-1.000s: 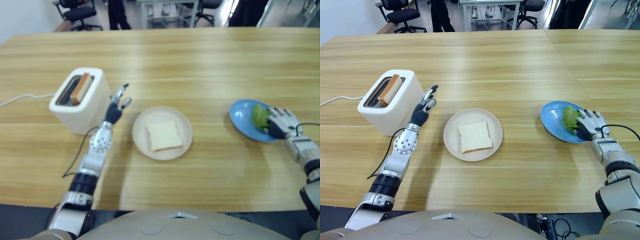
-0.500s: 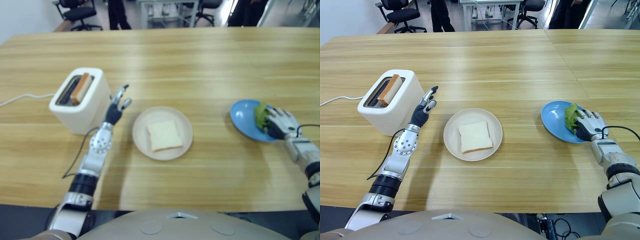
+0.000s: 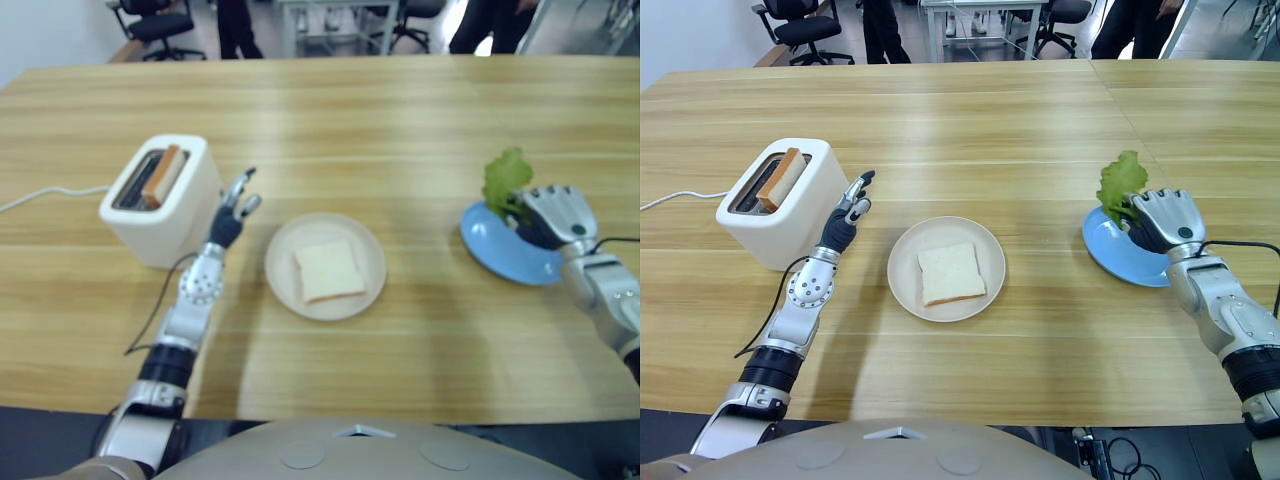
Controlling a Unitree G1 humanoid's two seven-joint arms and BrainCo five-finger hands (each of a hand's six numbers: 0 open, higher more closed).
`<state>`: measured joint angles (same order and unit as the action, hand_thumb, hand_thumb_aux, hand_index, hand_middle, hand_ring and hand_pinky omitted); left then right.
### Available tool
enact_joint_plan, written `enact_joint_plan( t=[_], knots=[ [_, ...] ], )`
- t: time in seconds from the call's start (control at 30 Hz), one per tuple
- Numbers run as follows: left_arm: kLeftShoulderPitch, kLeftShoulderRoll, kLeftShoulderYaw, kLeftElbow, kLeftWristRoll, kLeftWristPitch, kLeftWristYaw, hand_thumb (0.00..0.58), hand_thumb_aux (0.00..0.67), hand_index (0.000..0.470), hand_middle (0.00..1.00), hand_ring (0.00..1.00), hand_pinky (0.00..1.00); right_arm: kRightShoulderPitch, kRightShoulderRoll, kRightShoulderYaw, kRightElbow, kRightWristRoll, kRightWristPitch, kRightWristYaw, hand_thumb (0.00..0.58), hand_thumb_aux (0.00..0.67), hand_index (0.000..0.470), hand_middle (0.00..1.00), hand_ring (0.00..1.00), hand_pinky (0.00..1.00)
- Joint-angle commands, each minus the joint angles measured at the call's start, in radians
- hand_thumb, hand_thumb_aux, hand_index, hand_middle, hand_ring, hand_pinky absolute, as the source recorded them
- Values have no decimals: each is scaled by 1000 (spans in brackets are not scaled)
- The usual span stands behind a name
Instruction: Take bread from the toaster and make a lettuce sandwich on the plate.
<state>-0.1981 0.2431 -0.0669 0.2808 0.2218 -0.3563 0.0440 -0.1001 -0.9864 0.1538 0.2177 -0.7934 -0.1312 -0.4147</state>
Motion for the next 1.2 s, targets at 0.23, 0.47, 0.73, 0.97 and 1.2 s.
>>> enact_joint_plan(
  t=[0.23,0.47,0.73,0.97,1.2],
  knots=[
    [-34,-19,51,72,-84,-9,-23,0,0,0,0,0,0,-139,310,198,-158,-110,-35,163,580,670,460,1000,1000,1000],
    [-34,-19,60,84,-91,-13,-41,0,0,0,0,0,0,-147,460,329,-85,-159,-74,206,580,670,460,1000,1000,1000],
    [-30,-29,59,96,-90,-14,-43,0,0,0,0,0,0,-97,460,348,-108,-169,-87,244,580,670,460,1000,1000,1000],
    [-29,-32,57,101,-88,-13,-46,0,0,0,0,0,0,-66,460,352,-149,-187,-84,277,580,670,460,1000,1000,1000],
    [-30,-30,57,107,-86,-11,-51,0,0,0,0,0,0,-54,451,348,-162,-231,-66,279,0,0,0,0,0,0]
  ],
)
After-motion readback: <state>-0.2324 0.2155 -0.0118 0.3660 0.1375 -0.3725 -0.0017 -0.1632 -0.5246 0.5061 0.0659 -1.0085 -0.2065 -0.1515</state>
